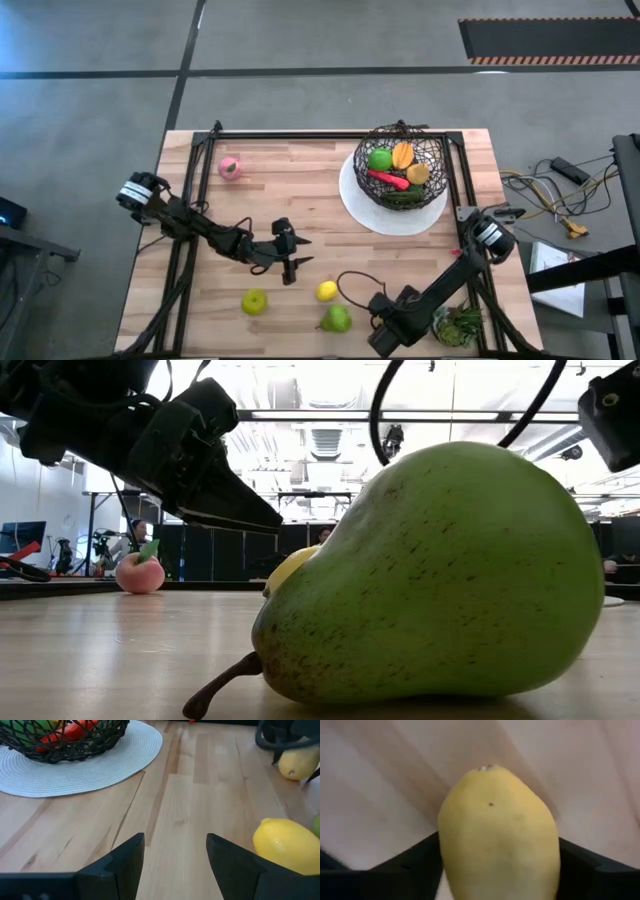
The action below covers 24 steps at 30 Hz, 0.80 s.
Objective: Build produce basket
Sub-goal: Put the bottom yellow lemon into the black wire basket
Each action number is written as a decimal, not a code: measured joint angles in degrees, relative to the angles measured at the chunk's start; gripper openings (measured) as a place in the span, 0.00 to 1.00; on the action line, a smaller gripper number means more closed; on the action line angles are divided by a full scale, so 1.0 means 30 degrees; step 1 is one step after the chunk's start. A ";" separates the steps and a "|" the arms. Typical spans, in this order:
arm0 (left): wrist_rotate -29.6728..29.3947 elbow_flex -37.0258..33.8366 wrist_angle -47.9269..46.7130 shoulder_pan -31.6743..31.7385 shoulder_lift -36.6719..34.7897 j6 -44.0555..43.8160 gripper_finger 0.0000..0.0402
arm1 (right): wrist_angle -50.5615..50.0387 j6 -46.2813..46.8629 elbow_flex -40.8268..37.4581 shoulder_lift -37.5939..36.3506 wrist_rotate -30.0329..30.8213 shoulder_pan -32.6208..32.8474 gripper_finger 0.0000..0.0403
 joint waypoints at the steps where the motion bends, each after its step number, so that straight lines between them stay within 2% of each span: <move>1: -0.0005 -0.0009 0.0010 0.0000 0.0000 0.0000 0.49 | 0.0543 -0.0648 -0.0203 0.0007 -0.0206 -0.0059 0.65; 4: -0.0005 -0.0043 0.0006 -0.0016 0.0000 -0.0015 0.49 | 0.2400 -0.2934 -0.1044 -0.0220 -0.0509 -0.0420 0.52; 7: -0.0012 -0.0092 -0.0015 -0.0102 0.0000 -0.0022 0.49 | 0.3951 -0.5226 -0.1876 -0.0559 -0.0215 -0.1218 0.52; 15: -0.0092 -0.0259 -0.0016 -0.0102 -0.0007 -0.0024 0.49 | 0.9228 -1.2945 -0.4869 -0.3050 0.3873 -0.5205 0.52; 19: -0.0269 -0.0274 0.0021 -0.0077 -0.0007 0.0129 0.49 | 1.1085 -1.4833 -0.6925 -0.5142 0.5291 -0.7783 0.52; 24: -0.0654 -0.0293 0.0474 -0.0051 -0.0007 0.0924 0.49 | 1.2716 -1.6627 -0.9195 -0.8256 0.8903 -1.0339 0.52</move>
